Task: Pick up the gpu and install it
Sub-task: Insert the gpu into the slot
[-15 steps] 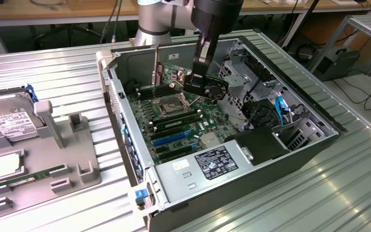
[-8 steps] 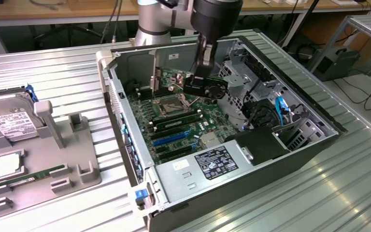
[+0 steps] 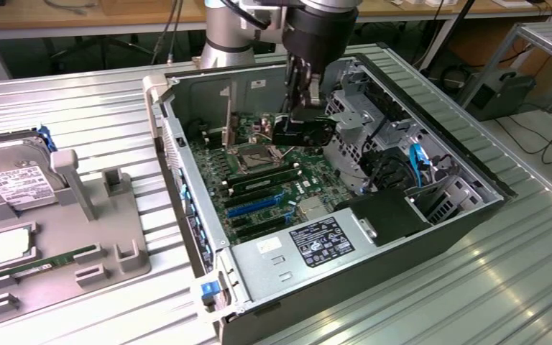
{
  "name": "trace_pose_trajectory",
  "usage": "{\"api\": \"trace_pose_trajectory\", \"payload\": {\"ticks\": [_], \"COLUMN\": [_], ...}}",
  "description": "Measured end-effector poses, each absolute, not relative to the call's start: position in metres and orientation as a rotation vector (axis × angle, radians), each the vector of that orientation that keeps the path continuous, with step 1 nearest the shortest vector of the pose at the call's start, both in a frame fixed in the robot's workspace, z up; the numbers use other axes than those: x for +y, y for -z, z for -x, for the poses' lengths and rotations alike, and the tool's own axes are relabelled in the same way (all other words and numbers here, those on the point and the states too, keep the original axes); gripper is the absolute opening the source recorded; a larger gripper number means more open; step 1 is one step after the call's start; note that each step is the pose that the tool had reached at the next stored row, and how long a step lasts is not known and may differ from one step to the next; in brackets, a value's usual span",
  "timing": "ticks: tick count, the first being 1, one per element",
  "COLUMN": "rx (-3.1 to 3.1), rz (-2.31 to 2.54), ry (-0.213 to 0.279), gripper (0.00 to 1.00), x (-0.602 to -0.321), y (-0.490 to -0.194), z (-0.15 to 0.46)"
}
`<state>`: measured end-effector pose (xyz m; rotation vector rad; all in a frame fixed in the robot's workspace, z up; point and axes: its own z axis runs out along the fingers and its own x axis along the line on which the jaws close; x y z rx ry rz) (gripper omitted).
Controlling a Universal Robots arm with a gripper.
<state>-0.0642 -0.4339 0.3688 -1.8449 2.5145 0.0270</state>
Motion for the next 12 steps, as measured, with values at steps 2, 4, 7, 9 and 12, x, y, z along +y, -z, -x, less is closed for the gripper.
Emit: {"api": "trace_pose_trajectory", "payload": {"ticks": [2,4,7,9,12], "rx": [2.482,2.425,2.336,2.282,2.225], "rz": [1.889,1.962,2.069,2.130,2.192], "ry": [-0.028,-0.029,-0.030,-0.032,-0.036], "gripper": [0.26,0.26,0.26,0.26,0.26], "x": [-0.434,-0.434,-0.434,-0.434,-0.435], "y": [-0.367,-0.362,-0.354,-0.349,-0.342], "z": [0.064,0.064,0.064,0.064,0.064]}}
